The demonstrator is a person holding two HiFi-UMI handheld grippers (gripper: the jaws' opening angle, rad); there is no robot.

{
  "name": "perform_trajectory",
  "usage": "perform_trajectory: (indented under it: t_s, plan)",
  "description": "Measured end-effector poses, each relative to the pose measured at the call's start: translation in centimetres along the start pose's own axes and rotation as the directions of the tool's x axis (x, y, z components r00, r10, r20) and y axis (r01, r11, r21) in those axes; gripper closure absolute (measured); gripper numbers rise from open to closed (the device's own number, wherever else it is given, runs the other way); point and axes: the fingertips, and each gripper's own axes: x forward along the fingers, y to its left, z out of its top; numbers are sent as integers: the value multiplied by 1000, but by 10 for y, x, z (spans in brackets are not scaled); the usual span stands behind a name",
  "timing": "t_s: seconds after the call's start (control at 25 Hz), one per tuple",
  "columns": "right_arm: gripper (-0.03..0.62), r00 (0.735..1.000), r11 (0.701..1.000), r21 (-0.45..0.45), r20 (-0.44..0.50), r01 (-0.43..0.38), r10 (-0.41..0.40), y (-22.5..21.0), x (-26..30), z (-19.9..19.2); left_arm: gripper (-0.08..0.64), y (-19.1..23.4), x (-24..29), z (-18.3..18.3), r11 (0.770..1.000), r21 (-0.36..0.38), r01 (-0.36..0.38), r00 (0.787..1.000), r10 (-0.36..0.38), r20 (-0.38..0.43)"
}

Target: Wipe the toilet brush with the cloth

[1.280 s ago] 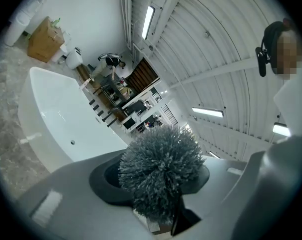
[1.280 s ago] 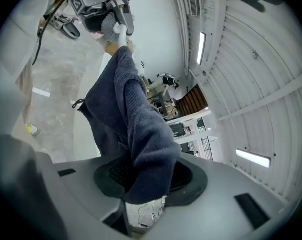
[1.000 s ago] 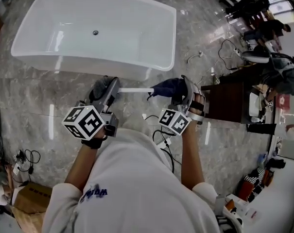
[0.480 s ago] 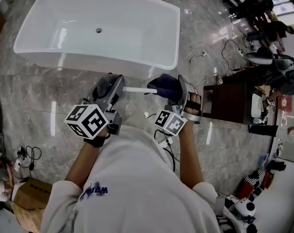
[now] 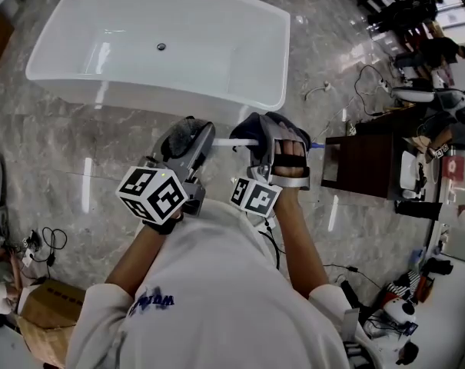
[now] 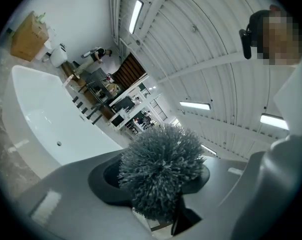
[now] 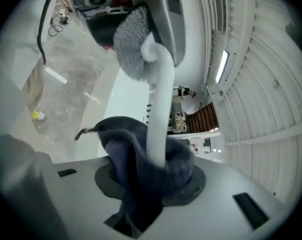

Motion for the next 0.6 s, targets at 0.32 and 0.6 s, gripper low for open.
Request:
perform_trajectory:
  t_s: [0.32, 0.6]
  plan:
    - [500, 990, 1000, -13, 141, -17, 18, 6, -15, 65, 360, -10, 2, -4, 999, 34, 6, 1000, -5, -29]
    - [253, 997, 996, -41, 8, -79, 79, 13, -18, 30, 367, 13, -12, 10, 997, -53, -62, 997, 65, 47]
